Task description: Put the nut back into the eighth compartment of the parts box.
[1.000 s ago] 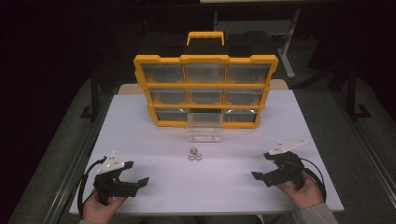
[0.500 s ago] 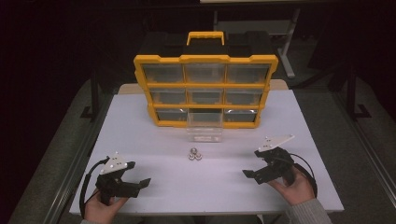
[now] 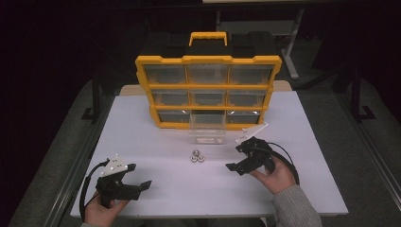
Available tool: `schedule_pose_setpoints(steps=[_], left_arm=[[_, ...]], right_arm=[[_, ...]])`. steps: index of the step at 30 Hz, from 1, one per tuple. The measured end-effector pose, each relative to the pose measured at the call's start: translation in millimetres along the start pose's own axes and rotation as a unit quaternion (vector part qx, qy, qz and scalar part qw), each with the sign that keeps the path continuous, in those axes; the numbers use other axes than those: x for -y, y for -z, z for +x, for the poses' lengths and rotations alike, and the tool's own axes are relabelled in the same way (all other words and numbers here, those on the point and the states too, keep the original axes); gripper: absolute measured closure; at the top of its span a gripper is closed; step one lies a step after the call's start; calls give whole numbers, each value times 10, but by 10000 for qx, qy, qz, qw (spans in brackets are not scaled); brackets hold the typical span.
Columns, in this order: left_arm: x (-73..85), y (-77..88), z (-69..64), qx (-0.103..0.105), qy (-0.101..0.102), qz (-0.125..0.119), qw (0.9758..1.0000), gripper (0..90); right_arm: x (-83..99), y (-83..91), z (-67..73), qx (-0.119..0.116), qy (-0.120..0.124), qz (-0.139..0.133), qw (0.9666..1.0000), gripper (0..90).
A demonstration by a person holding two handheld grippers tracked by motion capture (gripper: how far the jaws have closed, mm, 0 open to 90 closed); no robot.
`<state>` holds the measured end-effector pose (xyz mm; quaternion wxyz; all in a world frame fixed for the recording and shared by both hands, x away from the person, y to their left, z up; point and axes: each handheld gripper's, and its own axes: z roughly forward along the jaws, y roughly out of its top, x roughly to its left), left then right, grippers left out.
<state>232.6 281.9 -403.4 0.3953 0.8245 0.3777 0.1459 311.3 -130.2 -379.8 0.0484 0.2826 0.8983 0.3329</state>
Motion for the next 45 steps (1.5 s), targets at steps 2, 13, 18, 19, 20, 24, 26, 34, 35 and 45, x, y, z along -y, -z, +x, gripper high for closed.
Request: schedule_pose_setpoints(steps=[2,13,18,19,20,24,26,34,35,45], left_arm=[[4,11,14,-9,-22,42,10000,149],[2,20,29,-22,-40,14,10000,149],[4,12,18,-23,-36,16,10000,149],[4,12,18,-23,-36,16,10000,149],[4,13,21,-13,-35,17,10000,149],[5,22,29,-19,-22,-4,10000,149],[5,22,30,-18,-22,-3,10000,149],[4,20,32,-22,-47,11,10000,149],[4,20,32,-22,-47,11,10000,149],[8,19,27,-38,23,-57,10000,149]], right_arm=[[-112,-83,-5,-115,34,73,9999,258],[-422,-353,43,-320,444,344,9979,336],[-531,-498,79,-375,619,412,9965,397],[-531,-498,79,-375,619,412,9965,397],[-546,-521,89,-376,629,446,9963,409],[-626,-683,109,-365,778,593,9945,478],[-630,-708,106,-384,783,613,9943,492],[-652,-965,123,-341,1026,903,9900,582],[-652,-965,123,-341,1026,903,9900,582],[-658,-1110,97,-307,1091,1046,9880,634]])
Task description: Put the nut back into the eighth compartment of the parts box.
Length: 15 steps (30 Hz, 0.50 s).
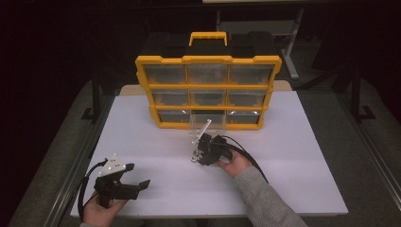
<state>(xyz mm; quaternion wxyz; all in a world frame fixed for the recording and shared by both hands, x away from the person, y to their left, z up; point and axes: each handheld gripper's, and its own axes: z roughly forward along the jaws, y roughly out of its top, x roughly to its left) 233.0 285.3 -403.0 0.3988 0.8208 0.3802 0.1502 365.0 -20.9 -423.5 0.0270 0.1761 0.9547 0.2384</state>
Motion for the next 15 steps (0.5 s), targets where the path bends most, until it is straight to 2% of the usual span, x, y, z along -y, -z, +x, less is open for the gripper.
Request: schedule_pose_setpoints(steps=[6,7,15], left_arm=[[2,5,3,0,43,-16,10000,149],[2,9,10,-5,1,2,10000,149],[4,0,7,-2,7,2,10000,150]], right_arm=[[-5,-37,3,51,99,57,9999,658],[-8,-37,11,74,124,71,9999,663],[-13,-34,3,23,177,96,9998,689]])
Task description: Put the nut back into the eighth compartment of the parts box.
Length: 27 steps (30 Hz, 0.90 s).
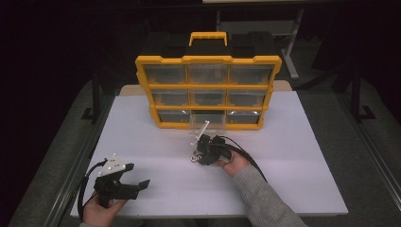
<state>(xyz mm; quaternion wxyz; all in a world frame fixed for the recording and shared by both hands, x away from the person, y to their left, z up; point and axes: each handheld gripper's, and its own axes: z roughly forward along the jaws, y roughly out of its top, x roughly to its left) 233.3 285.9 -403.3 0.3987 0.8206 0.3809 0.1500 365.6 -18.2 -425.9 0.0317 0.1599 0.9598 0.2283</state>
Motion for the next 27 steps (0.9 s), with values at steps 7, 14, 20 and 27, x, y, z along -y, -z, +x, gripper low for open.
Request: schedule_pose_setpoints(steps=[7,14,20,27], left_arm=[[0,5,0,-13,1,2,10000,150],[-1,8,-4,-13,15,-3,10000,150],[-1,14,1,-22,-15,-8,10000,149],[-5,28,8,-28,-69,25,10000,150]], right_arm=[[19,22,-19,-144,-2,41,9999,691],[26,128,7,-346,-8,-74,9994,691],[-20,299,43,-301,83,-89,9995,691],[-173,686,-12,-351,187,-446,9982,691]])
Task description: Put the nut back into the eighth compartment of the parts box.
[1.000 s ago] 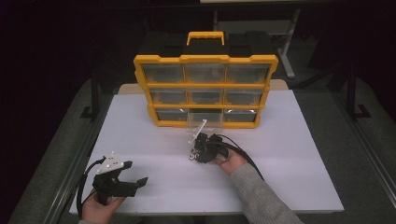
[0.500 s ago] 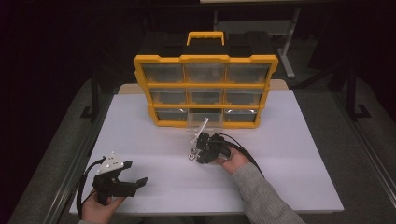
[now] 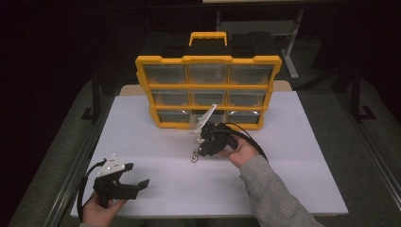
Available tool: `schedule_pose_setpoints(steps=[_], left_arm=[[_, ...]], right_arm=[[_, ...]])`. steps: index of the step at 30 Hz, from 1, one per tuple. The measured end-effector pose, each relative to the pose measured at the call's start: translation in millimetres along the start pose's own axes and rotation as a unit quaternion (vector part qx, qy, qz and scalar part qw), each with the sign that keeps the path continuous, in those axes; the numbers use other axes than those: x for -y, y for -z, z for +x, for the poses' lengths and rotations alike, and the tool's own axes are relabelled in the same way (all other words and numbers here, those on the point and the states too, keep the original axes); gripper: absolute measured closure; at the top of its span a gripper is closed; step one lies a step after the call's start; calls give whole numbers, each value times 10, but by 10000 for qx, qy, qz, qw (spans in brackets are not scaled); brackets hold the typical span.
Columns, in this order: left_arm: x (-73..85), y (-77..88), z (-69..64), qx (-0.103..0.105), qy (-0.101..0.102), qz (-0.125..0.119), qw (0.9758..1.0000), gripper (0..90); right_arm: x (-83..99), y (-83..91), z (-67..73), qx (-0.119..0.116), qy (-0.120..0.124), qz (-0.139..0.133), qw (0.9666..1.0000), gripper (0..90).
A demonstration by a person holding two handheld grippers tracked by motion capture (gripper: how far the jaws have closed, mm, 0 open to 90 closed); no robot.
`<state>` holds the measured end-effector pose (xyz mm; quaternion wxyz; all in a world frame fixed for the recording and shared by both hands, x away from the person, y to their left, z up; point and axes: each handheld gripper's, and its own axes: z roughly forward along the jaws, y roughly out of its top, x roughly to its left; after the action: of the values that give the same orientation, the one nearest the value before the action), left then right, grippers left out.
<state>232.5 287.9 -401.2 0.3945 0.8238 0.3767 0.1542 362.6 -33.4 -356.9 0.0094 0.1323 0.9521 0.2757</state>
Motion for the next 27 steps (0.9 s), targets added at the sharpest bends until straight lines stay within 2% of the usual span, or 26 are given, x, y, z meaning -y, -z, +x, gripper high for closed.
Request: schedule_pose_setpoints(steps=[3,5,6,14,19,27], left_arm=[[0,2,-1,-2,21,0,10000,149],[1,4,-1,-1,31,2,10000,149],[2,5,-3,-3,52,5,10000,150],[3,9,2,-7,53,-7,10000,150],[2,12,3,-2,43,-7,10000,150],[1,15,5,1,30,-15,10000,150]], right_arm=[[-75,141,-43,49,-13,-40,10000,691],[-90,171,-56,74,-15,-48,10000,691],[-128,254,-100,104,-34,-87,9999,690],[-241,452,-270,246,-127,-176,9995,691],[-328,538,-386,406,-207,-138,9989,691],[-338,517,-513,472,-320,-128,9983,691]])
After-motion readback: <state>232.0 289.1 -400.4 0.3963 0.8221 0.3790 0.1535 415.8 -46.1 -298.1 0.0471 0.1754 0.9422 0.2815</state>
